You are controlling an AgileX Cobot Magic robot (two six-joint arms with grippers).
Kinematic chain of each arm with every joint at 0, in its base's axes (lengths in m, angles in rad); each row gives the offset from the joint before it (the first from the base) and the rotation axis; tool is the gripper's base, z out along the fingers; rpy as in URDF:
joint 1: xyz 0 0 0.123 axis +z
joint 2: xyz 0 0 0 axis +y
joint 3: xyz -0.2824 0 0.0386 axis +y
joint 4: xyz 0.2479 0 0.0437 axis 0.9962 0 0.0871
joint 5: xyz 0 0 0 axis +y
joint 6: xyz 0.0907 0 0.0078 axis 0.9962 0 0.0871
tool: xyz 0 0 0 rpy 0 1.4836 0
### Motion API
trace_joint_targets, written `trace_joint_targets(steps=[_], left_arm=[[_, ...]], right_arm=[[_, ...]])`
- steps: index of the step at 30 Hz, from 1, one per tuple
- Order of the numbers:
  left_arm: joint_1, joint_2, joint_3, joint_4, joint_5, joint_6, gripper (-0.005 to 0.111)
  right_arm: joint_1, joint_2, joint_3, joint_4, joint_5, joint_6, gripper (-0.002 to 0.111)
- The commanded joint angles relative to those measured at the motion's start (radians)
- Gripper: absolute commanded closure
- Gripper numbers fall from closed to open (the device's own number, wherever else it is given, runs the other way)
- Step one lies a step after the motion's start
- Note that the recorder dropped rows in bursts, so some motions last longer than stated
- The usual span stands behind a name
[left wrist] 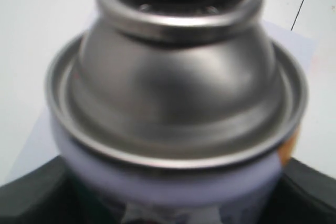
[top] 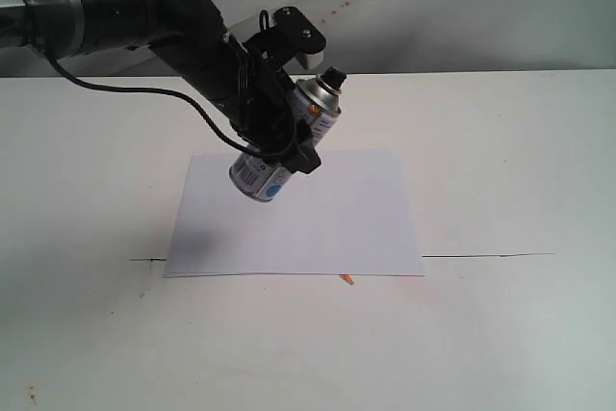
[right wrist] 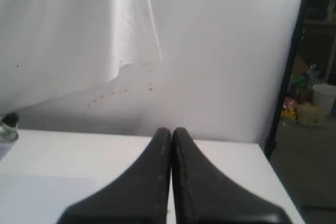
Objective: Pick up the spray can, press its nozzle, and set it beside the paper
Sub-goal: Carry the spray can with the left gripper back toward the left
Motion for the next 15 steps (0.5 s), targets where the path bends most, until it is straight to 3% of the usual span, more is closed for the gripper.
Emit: trace_joint_targets(steps=[1, 9, 15], left_arm=[[-0.006, -0.024, -0.011, -0.057, -0.047, -0.001, 0.107], [-0.006, -0.033, -0.011, -0.062, -0.069, -0.001, 0.107], [-0.006, -0.033, -0.011, -0.075, -0.076, -0.001, 0.107]], right_arm=[[-0.003, -0.019, 0.045, 0.011, 0.141, 0.015, 0.108], [-0.003, -0.019, 0.161, -0.052, -0.103, 0.008, 0.108], [-0.003, -0.019, 0.213, -0.081, -0.120, 0.008, 0.108]])
